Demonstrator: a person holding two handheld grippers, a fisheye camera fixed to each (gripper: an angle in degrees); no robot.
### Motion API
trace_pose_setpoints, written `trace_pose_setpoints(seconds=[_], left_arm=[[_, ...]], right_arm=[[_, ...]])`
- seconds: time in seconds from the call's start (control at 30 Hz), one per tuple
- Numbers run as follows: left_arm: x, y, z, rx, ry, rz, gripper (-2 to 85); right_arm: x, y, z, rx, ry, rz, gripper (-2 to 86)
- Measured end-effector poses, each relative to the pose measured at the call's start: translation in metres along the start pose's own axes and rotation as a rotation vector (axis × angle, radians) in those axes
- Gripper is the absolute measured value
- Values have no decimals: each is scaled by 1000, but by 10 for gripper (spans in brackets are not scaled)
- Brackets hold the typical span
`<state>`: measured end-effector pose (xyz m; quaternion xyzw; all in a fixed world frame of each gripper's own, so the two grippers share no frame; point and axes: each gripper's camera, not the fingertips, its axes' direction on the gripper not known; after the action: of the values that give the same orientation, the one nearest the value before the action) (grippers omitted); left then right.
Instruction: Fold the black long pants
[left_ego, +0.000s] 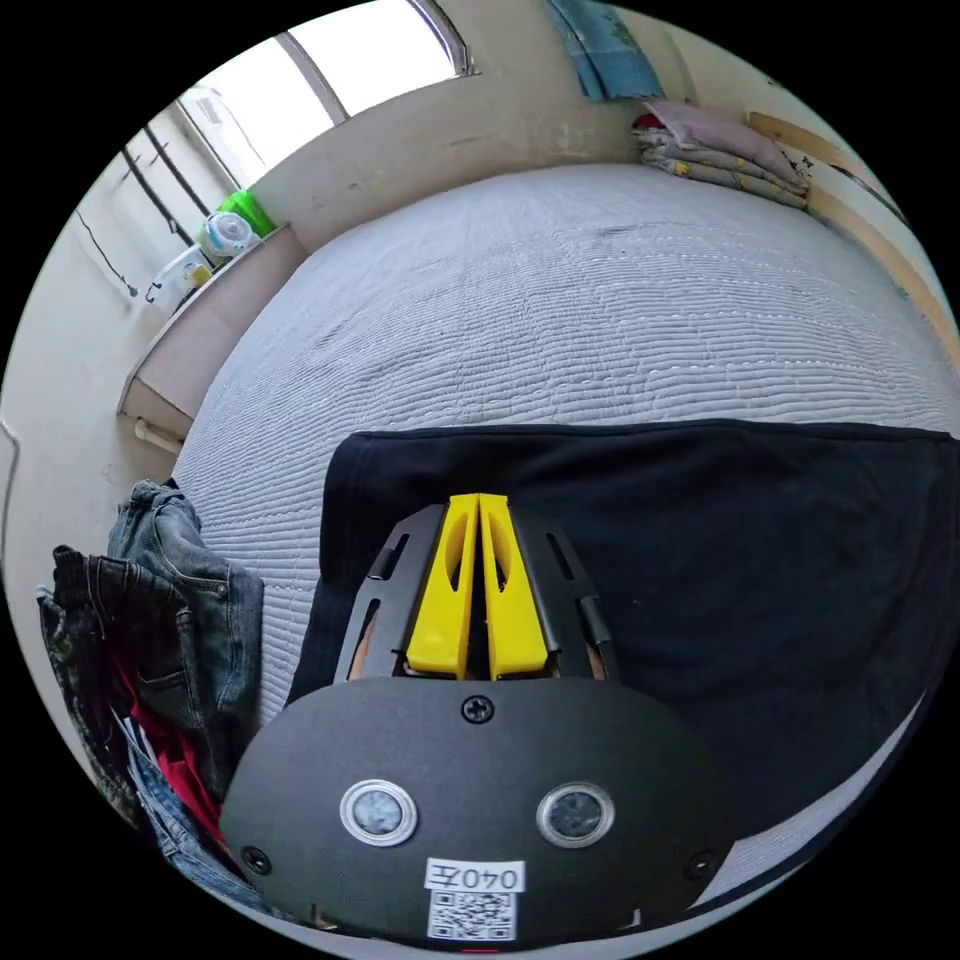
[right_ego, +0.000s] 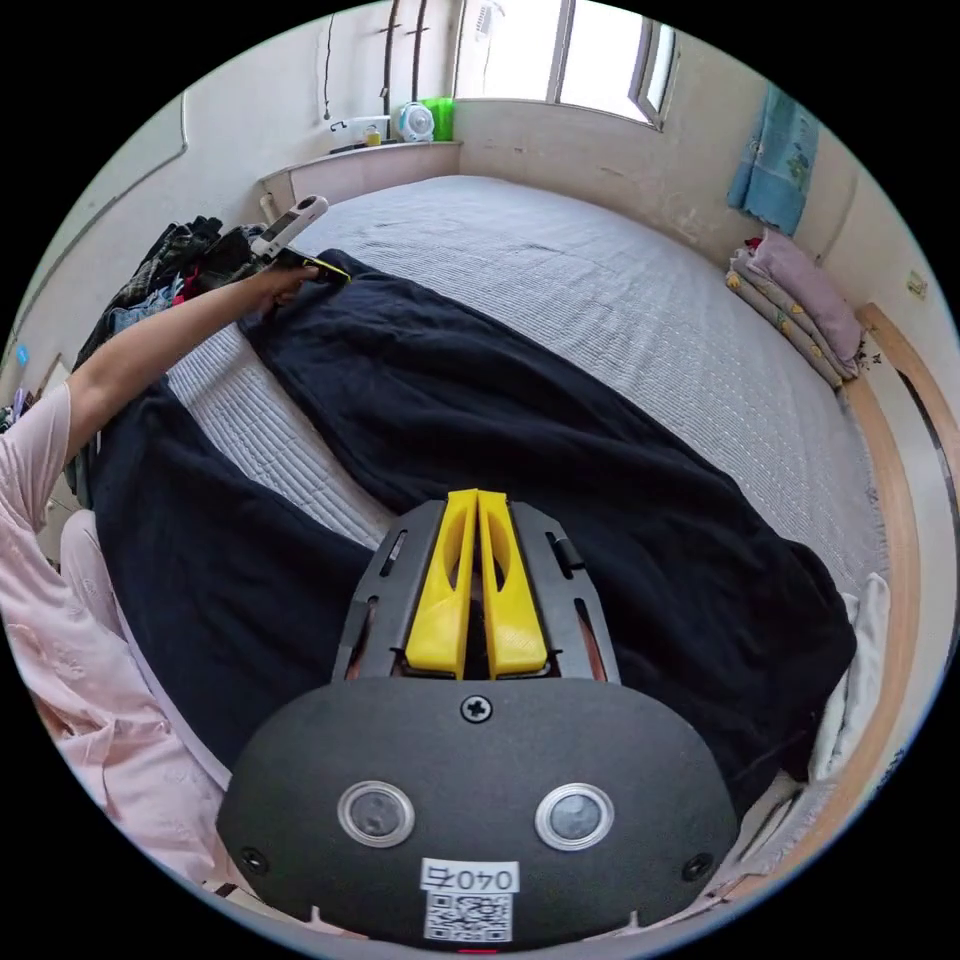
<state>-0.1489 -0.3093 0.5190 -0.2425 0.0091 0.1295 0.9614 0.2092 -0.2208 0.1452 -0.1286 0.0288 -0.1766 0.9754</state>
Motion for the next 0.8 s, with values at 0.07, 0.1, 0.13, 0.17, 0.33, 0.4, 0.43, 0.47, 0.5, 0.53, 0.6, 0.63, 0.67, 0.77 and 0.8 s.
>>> trace_pose_setpoints(seconds=[0.07,0.1,0.13,0.17,0.33,0.4,0.43,0.47,0.5,0.53,0.6,0.63,0.67,0.77,0.8], left_arm=[[-3,-5,0,-18,-47,47,-9],[-7,-11,-1,-43,-19,23,-9],[-8,-17,-4,-75,-6,-9,-9],[-6,-20,-6,-91,-12,-21,-9],[63,2,-88,86,-86,94,-9],[102,31,-129,176,8,247,-9],[129,51,-150,208,24,344,-9],[142,60,-157,218,21,387,-9],[165,77,-164,220,4,472,-9],[183,88,-159,183,-34,529,-9],[195,98,-134,96,-84,561,-9],[194,105,-135,163,-102,550,-9],[196,105,-137,167,-113,557,-9],[207,83,-148,2,-158,541,-9],[207,76,-160,-9,-165,495,-9]], right_arm=[[21,26,-10,0,117,54,9],[36,44,-19,10,169,103,22],[43,53,-24,12,180,124,28],[56,70,-32,15,180,168,19],[75,132,-55,101,152,247,-7],[61,151,-42,60,134,216,-9],[57,155,-37,46,124,208,-9],[46,162,-25,14,109,187,-9],[35,170,-13,-29,117,169,-10],[31,174,-6,-52,125,167,-10],[13,195,18,-231,65,72,-10],[10,202,21,-252,65,61,-10],[9,216,15,-209,55,82,-10],[7,234,5,-233,11,52,-10],[11,239,-5,-210,8,43,-10]])
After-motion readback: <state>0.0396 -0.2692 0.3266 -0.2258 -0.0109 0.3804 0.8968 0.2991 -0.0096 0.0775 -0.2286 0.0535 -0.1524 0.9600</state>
